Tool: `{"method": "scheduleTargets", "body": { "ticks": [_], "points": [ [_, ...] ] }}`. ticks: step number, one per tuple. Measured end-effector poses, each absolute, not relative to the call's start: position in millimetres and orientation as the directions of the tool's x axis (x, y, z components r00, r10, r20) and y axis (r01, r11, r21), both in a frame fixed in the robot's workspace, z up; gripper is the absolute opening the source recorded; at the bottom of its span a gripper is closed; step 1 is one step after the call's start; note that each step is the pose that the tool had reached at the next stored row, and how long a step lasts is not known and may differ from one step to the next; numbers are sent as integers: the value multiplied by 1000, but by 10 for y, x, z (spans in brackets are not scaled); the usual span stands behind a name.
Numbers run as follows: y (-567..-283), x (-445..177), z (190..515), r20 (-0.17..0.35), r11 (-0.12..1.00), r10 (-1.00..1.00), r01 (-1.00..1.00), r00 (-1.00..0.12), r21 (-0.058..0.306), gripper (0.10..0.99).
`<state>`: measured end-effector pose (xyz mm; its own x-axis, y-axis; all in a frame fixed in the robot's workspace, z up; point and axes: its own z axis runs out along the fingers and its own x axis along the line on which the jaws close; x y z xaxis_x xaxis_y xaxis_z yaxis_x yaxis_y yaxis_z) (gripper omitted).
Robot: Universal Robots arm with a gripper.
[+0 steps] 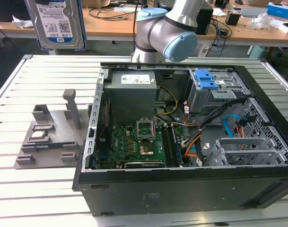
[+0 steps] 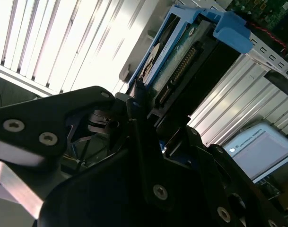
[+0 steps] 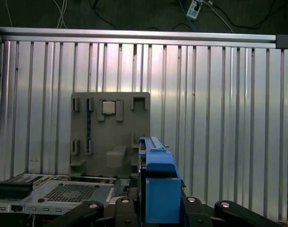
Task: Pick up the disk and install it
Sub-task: 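Pick up the disk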
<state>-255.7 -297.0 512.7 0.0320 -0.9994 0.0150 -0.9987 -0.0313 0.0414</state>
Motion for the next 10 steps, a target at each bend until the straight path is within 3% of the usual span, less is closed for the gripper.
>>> {"method": "scheduleTargets", "body": {
  "ticks": [10],
  "points": [
    [-2970,-2185,5127,15,-31,-999,-999,32,41,369]
  ]
}}
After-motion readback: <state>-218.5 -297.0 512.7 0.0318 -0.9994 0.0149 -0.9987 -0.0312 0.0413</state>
